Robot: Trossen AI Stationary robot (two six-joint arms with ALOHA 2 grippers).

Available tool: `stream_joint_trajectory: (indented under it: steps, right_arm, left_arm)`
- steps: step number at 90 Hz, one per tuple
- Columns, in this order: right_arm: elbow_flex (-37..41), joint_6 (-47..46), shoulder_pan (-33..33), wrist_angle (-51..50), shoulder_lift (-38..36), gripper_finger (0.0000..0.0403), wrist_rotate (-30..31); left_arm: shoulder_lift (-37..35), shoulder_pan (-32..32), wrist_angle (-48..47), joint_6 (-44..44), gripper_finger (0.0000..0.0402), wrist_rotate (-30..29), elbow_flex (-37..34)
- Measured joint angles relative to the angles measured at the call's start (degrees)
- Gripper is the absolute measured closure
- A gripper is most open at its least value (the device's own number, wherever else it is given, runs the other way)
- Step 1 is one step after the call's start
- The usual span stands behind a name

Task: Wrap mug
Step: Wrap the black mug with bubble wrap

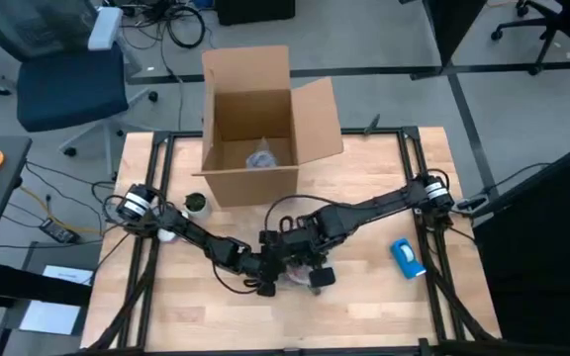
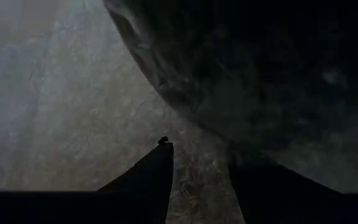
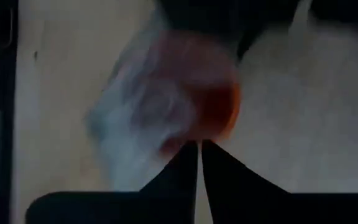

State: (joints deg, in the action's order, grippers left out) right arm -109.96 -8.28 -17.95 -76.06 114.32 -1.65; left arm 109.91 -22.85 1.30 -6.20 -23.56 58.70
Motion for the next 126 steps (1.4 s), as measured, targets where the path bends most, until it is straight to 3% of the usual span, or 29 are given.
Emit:
stream_joint_trajectory:
  steps: [16,35,63,106,126]
  right_arm:
    - [2.52,-6.61,-2.48,-7.46,-0.02,0.0403,-3.36]
    - [7.78,-8.04,-4.27,-1.24,-0.01,0.0403,-7.31]
    - [7.30,-4.68,-4.05,7.89,-0.08,0.0403,-5.38]
    - [2.27,-2.67,-3.79,7.12,-0.09,0.0403,-3.23]
    - [5.57,-1.98,-2.65,10.35,-0.11,0.0403,-2.60]
  left_arm:
    - [0.00,-0.02,0.00,-0.02,0.0270,0.44,0.00]
    - [0.00,-0.02,0.09,-0.02,0.0270,0.93,0.00]
    - [0.00,-0.02,0.62,-0.02,0.0270,1.16,0.00]
    - [0.00,-0.02,0.64,-0.02,0.0270,1.17,0.00]
    - [0.00,-0.02,0.92,-0.02,0.0270,1.17,0.00]
